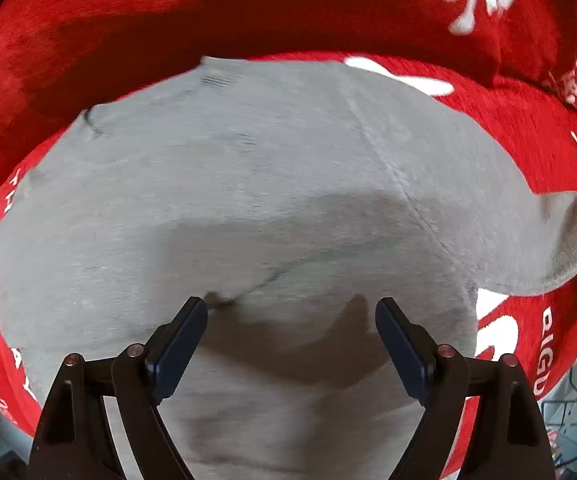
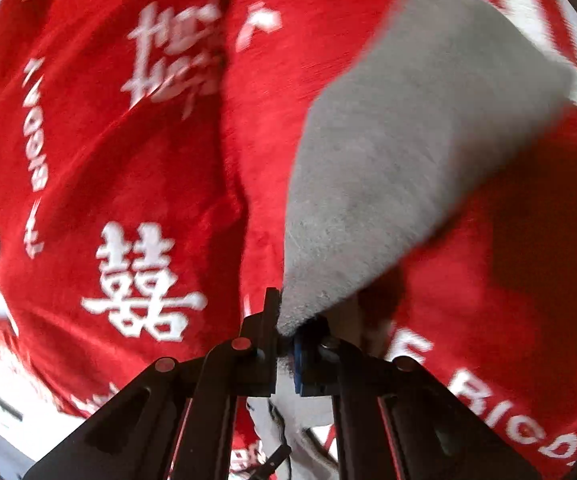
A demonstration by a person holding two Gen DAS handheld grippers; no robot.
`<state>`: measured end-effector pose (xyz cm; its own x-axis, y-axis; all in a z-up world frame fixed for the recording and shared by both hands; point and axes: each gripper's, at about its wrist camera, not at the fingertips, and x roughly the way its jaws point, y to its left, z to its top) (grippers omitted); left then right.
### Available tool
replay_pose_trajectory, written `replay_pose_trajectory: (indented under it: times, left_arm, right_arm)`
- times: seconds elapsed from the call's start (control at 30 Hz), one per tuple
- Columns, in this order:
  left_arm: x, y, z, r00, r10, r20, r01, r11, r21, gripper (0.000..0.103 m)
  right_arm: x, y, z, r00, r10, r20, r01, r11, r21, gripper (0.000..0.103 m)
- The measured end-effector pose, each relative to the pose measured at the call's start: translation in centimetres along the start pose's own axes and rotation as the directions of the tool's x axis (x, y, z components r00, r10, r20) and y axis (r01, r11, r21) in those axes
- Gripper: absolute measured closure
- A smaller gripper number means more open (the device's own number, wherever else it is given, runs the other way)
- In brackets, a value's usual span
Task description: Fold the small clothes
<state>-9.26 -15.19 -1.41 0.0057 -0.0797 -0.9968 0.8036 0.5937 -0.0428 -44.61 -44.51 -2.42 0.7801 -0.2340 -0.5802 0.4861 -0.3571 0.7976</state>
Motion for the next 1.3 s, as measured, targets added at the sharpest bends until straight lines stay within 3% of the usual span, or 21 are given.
replay_pose_trajectory:
  times: [0.1, 0.2, 0.3, 0.4, 0.47, 0.57, 0.67, 0.77, 0.8, 0.83, 0.9, 0.93, 0.97, 1.07, 1.1, 1.13, 1.17, 1.2, 1.27, 1.3]
  left_arm:
    - [-1.0, 2.7, -0.5, 0.999, 0.002, 0.039, 0.0, 0.999, -0.039, 0.016]
    - [-1.9, 5.7, -0.8, 0.997, 0.017, 0.07, -0.011, 0.997, -0.078, 0.016]
    - [-3.0, 8.7, -1.5, 0.995, 0.038, 0.09, -0.026, 0.991, -0.128, 0.016]
    - [-3.8, 12.1, -2.3, 0.992, 0.067, 0.109, -0.046, 0.982, -0.184, 0.016]
    - [-4.2, 14.7, -3.2, 0.989, 0.085, 0.121, -0.056, 0.974, -0.221, 0.016]
    - [-3.9, 18.0, -4.0, 0.986, 0.108, 0.124, -0.07, 0.958, -0.279, 0.016]
    - [-3.5, 21.0, -5.0, 0.986, 0.117, 0.115, -0.074, 0.942, -0.329, 0.016]
    - [-2.4, 22.3, -5.6, 0.987, 0.119, 0.105, -0.075, 0.931, -0.357, 0.016]
    - [-2.2, 22.7, -5.8, 0.988, 0.117, 0.103, -0.073, 0.93, -0.361, 0.016]
    - [-2.1, 23.2, -6.0, 0.988, 0.114, 0.104, -0.069, 0.928, -0.365, 0.016]
    - [-1.5, 23.2, -5.7, 0.989, 0.106, 0.108, -0.059, 0.926, -0.373, 0.016]
    - [-1.5, 23.6, -5.8, 0.989, 0.099, 0.111, -0.05, 0.924, -0.379, 0.016]
    - [-1.6, 23.9, -5.8, 0.989, 0.089, 0.117, -0.037, 0.922, -0.386, 0.016]
    - [-1.9, 25.0, -5.7, 0.988, 0.059, 0.14, 0.002, 0.914, -0.406, 0.016]
    - [-2.0, 25.3, -5.7, 0.988, 0.048, 0.148, 0.017, 0.911, -0.412, 0.016]
    - [-2.3, 25.6, -5.6, 0.987, 0.037, 0.156, 0.032, 0.908, -0.417, 0.016]
    - [-2.6, 26.0, -5.7, 0.986, 0.025, 0.167, 0.049, 0.905, -0.423, 0.016]
    - [-2.8, 26.4, -5.7, 0.984, 0.009, 0.179, 0.07, 0.901, -0.429, 0.016]
    - [-3.1, 27.3, -5.8, 0.977, -0.04, 0.208, 0.129, 0.891, -0.436, 0.016]
    - [-3.2, 27.7, -5.8, 0.974, -0.063, 0.219, 0.156, 0.885, -0.438, 0.016]
  right_arm:
    - [1.5, 3.6, -1.6, 0.998, 0.028, -0.061, -0.035, 0.993, -0.115, 0.097]
    - [3.9, 8.2, -4.4, 0.989, 0.022, -0.147, -0.061, 0.961, -0.271, 0.097]
    - [7.4, 13.2, -8.4, 0.973, -0.008, -0.232, -0.096, 0.897, -0.432, 0.097]
    - [11.7, 17.5, -14.4, 0.946, -0.081, -0.313, -0.132, 0.787, -0.603, 0.097]
    - [15.3, 19.2, -19.5, 0.919, -0.163, -0.359, -0.15, 0.696, -0.702, 0.097]
    - [20.3, 18.7, -25.8, 0.868, -0.272, -0.415, -0.166, 0.629, -0.759, 0.097]
    - [24.6, 15.7, -30.5, 0.807, -0.398, -0.437, -0.128, 0.604, -0.787, 0.095]
    - [27.0, 12.5, -32.4, 0.756, -0.521, -0.397, -0.029, 0.579, -0.815, 0.091]
    - [27.3, 12.0, -32.4, 0.746, -0.537, -0.395, -0.002, 0.591, -0.806, 0.09]
    - [27.1, 11.7, -32.2, 0.747, -0.523, -0.41, 0.006, 0.622, -0.783, 0.086]
    - [26.1, 11.5, -31.1, 0.768, -0.482, -0.423, 0.026, 0.683, -0.73, 0.065]
    - [25.5, 11.6, -30.3, 0.785, -0.46, -0.415, 0.038, 0.704, -0.71, 0.05]
    - [24.6, 11.7, -29.3, 0.815, -0.43, -0.389, 0.06, 0.73, -0.681, 0.047]
    - [23.8, 11.5, -26.7, 0.861, -0.39, -0.326, 0.136, 0.794, -0.593, 0.049]
    - [24.1, 11.8, -26.3, 0.869, -0.38, -0.318, 0.15, 0.813, -0.563, 0.054]
    - [24.4, 11.7, -25.8, 0.874, -0.376, -0.31, 0.159, 0.822, -0.548, 0.084]
    - [25.2, 12.3, -26.0, 0.874, -0.388, -0.294, 0.166, 0.805, -0.569, 0.095]
    - [25.8, 13.0, -26.6, 0.873, -0.396, -0.285, 0.154, 0.778, -0.609, 0.095]
    - [27.0, 15.1, -29.0, 0.865, -0.404, -0.299, 0.075, 0.691, -0.719, 0.095]
    - [27.7, 16.2, -31.0, 0.855, -0.417, -0.31, 0.022, 0.626, -0.78, 0.095]
